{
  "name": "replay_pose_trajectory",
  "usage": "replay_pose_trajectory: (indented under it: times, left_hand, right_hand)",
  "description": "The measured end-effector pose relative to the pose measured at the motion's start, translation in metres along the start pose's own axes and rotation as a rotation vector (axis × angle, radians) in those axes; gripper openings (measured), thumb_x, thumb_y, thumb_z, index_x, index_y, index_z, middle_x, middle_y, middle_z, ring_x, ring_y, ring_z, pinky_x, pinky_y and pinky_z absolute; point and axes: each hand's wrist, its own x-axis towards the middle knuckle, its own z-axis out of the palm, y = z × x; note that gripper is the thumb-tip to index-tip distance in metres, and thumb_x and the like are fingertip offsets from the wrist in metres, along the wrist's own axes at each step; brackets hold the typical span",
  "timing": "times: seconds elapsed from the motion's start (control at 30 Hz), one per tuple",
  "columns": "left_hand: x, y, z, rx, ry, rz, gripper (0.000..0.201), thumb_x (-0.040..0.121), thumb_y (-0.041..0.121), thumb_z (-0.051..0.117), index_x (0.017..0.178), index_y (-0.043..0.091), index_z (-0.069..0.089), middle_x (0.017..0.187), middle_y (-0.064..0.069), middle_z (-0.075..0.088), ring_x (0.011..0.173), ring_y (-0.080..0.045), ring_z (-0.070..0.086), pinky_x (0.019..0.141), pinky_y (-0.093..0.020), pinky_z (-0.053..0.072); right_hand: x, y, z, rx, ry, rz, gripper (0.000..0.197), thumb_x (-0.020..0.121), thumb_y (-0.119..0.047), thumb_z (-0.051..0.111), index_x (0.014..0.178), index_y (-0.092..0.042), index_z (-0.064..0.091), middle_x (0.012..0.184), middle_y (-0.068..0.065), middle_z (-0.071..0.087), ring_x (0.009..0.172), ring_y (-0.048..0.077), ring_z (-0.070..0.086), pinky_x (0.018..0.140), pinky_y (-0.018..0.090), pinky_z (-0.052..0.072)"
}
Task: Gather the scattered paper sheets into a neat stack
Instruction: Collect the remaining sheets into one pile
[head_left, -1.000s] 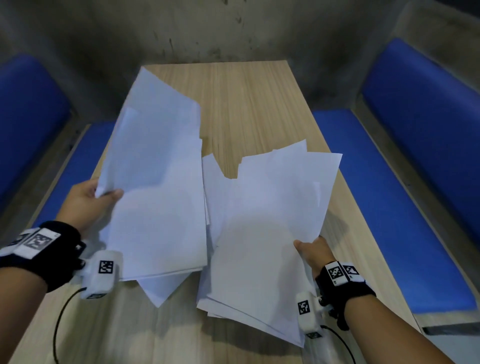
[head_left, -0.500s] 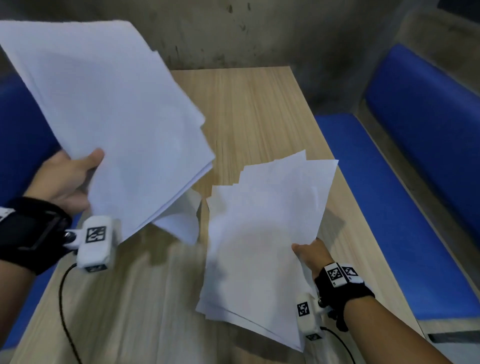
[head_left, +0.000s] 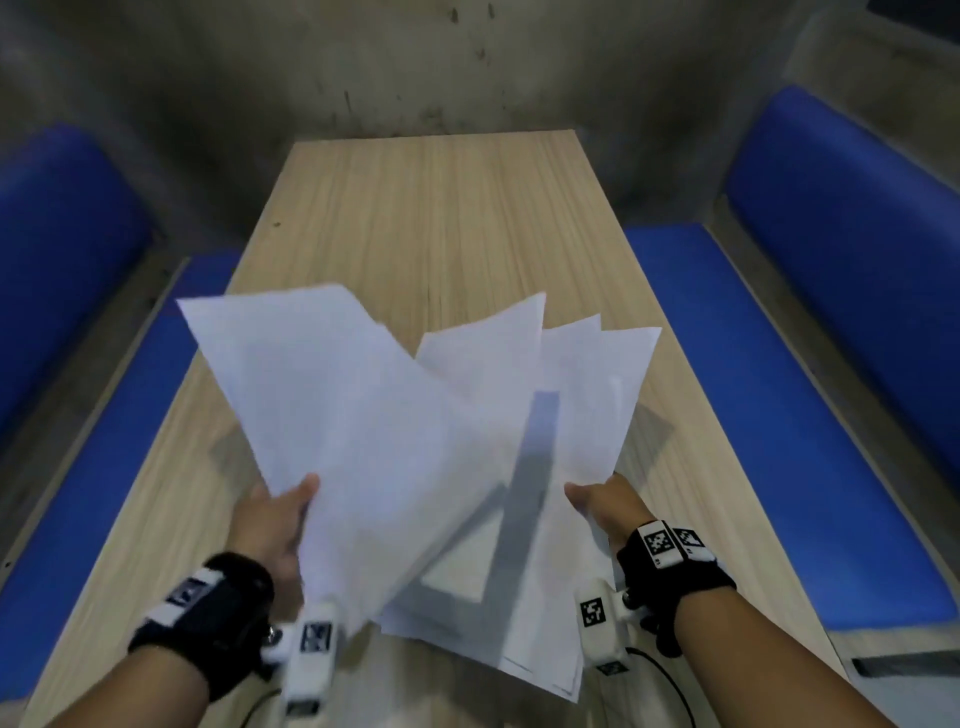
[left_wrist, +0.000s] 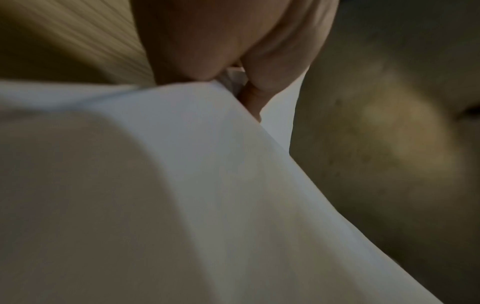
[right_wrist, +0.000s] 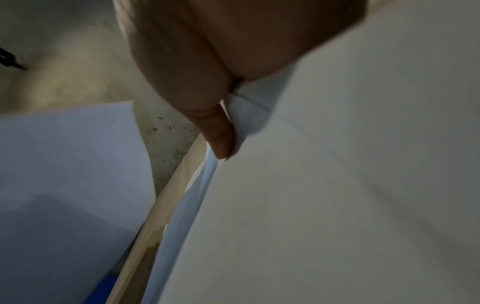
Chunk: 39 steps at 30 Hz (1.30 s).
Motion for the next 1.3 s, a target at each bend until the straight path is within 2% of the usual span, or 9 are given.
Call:
replay_pose_trajectory:
  times: [0.13, 0.3, 0.5, 0.6, 0.77, 0.93, 1.03, 1.13, 1.3]
  left_hand:
    - [-0.013, -0.042, 0.003, 0.392, 0.009, 0.101, 0.031, 0.090, 0.006, 0.063, 0.120, 0.007, 0.061, 0.111, -0.017, 0.069, 0.089, -0.029, 0.067, 0.086, -0.042, 0.053]
    - [-0.008, -0.029, 0.020, 0.742, -0.276, 0.221, 0.034, 0.087, 0.007, 0.067, 0.120, 0.006, 0.059, 0.104, -0.008, 0.066, 0.087, -0.022, 0.063, 0.067, -0.024, 0.046]
    - [-0.001, -0.020, 0.029, 0.776, -0.576, 0.115, 0.033, 0.083, 0.018, 0.072, 0.116, 0.015, 0.066, 0.100, 0.005, 0.077, 0.098, -0.015, 0.071, 0.081, -0.032, 0.055]
    - [-0.002, -0.024, 0.048, 0.886, -0.603, 0.236, 0.061, 0.074, 0.046, 0.070, 0.126, 0.017, 0.059, 0.119, 0.001, 0.070, 0.108, -0.018, 0.066, 0.100, -0.045, 0.048]
    - [-0.013, -0.021, 0.073, 0.607, -0.436, 0.320, 0.080, 0.083, 0.021, 0.073, 0.145, 0.023, 0.023, 0.131, -0.001, 0.049, 0.113, -0.014, 0.053, 0.083, -0.017, 0.045]
    - [-0.012, -0.018, 0.072, 0.481, -0.694, 0.097, 0.075, 0.062, 0.042, 0.084, 0.127, 0.015, 0.059, 0.118, 0.000, 0.073, 0.113, -0.023, 0.066, 0.087, -0.028, 0.052]
    - [-0.012, -0.019, 0.062, 0.354, -0.593, 0.100, 0.075, 0.063, 0.033, 0.084, 0.129, 0.008, 0.059, 0.120, -0.007, 0.071, 0.115, -0.027, 0.065, 0.090, -0.030, 0.052]
    - [-0.013, -0.022, 0.046, 0.224, -0.395, 0.105, 0.046, 0.086, 0.004, 0.065, 0.132, 0.004, 0.054, 0.116, -0.004, 0.068, 0.113, -0.026, 0.063, 0.091, -0.030, 0.046]
    - [0.007, -0.049, 0.040, 0.207, -0.207, 0.044, 0.044, 0.086, -0.005, 0.062, 0.127, 0.007, 0.055, 0.129, -0.011, 0.059, 0.117, -0.029, 0.057, 0.098, -0.036, 0.040]
  right_hand:
    - [-0.005, -0.004, -0.001, -0.023, -0.007, -0.019, 0.035, 0.090, -0.012, 0.057, 0.122, 0.000, 0.055, 0.121, 0.019, 0.064, 0.107, 0.034, 0.061, 0.098, 0.045, 0.047]
    - [-0.015, -0.008, -0.004, 0.056, -0.015, 0.049, 0.081, 0.083, -0.069, 0.039, 0.141, -0.013, 0.041, 0.145, 0.005, 0.045, 0.131, 0.028, 0.044, 0.104, 0.036, 0.037]
    - [-0.023, -0.005, 0.002, 0.252, -0.182, -0.095, 0.085, 0.035, -0.032, 0.094, 0.114, -0.017, 0.063, 0.104, 0.002, 0.074, 0.101, 0.023, 0.067, 0.081, 0.040, 0.057]
    - [-0.025, -0.006, 0.008, 0.162, -0.120, -0.132, 0.051, 0.065, -0.002, 0.082, 0.112, -0.006, 0.063, 0.103, 0.009, 0.071, 0.101, 0.031, 0.067, 0.084, 0.035, 0.056]
    - [-0.028, -0.009, -0.014, 0.232, -0.155, -0.190, 0.028, 0.083, 0.007, 0.060, 0.100, -0.014, 0.066, 0.085, 0.001, 0.077, 0.083, 0.023, 0.074, 0.068, 0.031, 0.058]
    - [-0.036, -0.018, -0.020, 0.229, -0.234, -0.229, 0.028, 0.083, -0.002, 0.064, 0.106, -0.018, 0.065, 0.097, 0.000, 0.077, 0.088, 0.016, 0.073, 0.072, 0.025, 0.059]
    - [-0.028, -0.024, -0.014, 0.196, -0.066, -0.263, 0.022, 0.084, -0.026, 0.066, 0.095, -0.007, 0.067, 0.086, 0.003, 0.074, 0.081, 0.022, 0.070, 0.067, 0.021, 0.055]
    - [-0.018, -0.031, -0.021, -0.042, 0.188, -0.282, 0.040, 0.092, -0.037, 0.051, 0.093, 0.000, 0.063, 0.100, 0.027, 0.065, 0.093, 0.041, 0.061, 0.081, 0.040, 0.050]
    - [-0.010, -0.023, -0.006, -0.289, 0.023, -0.108, 0.054, 0.089, -0.055, 0.040, 0.111, -0.009, 0.055, 0.106, 0.014, 0.059, 0.098, 0.025, 0.054, 0.093, 0.039, 0.041]
